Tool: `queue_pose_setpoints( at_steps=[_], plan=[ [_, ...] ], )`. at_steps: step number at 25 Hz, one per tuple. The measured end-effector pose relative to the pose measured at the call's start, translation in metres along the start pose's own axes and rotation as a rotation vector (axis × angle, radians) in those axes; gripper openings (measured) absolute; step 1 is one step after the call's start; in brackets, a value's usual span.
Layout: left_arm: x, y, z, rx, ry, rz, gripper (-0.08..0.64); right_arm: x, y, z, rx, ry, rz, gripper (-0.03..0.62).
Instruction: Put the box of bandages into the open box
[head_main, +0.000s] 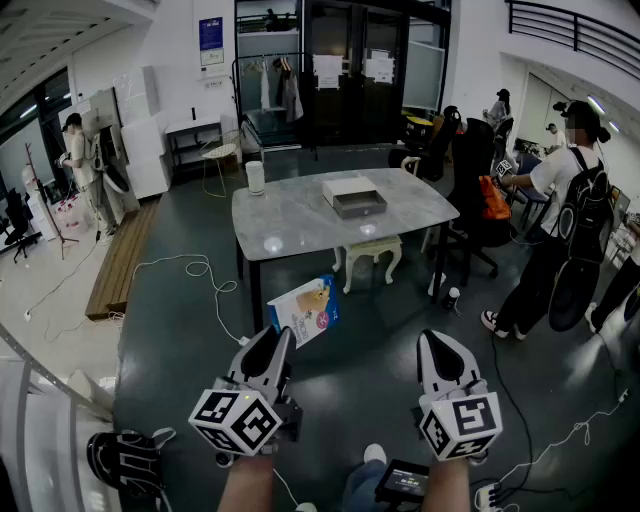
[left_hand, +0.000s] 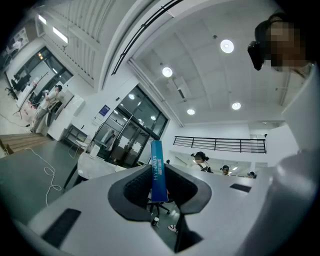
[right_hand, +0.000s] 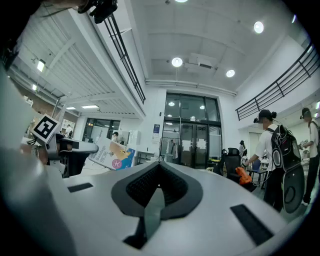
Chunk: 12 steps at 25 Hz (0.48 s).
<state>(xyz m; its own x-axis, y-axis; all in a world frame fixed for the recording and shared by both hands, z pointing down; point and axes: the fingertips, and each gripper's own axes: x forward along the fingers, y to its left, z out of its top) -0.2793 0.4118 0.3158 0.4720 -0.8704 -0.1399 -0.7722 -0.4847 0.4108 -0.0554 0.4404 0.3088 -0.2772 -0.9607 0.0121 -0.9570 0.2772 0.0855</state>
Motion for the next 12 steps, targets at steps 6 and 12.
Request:
queue_pose_setpoints(
  at_steps=[6, 12],
  plan=[
    [0.040, -0.004, -0.003, 0.021, -0.004, 0.007, 0.091, 0.030, -0.027, -0.004, -0.008, 0.013, 0.020, 0.025],
    [0.100, -0.011, -0.007, 0.039, -0.015, 0.036, 0.092, 0.073, -0.079, -0.001, -0.022, 0.010, 0.048, 0.025]
  ],
)
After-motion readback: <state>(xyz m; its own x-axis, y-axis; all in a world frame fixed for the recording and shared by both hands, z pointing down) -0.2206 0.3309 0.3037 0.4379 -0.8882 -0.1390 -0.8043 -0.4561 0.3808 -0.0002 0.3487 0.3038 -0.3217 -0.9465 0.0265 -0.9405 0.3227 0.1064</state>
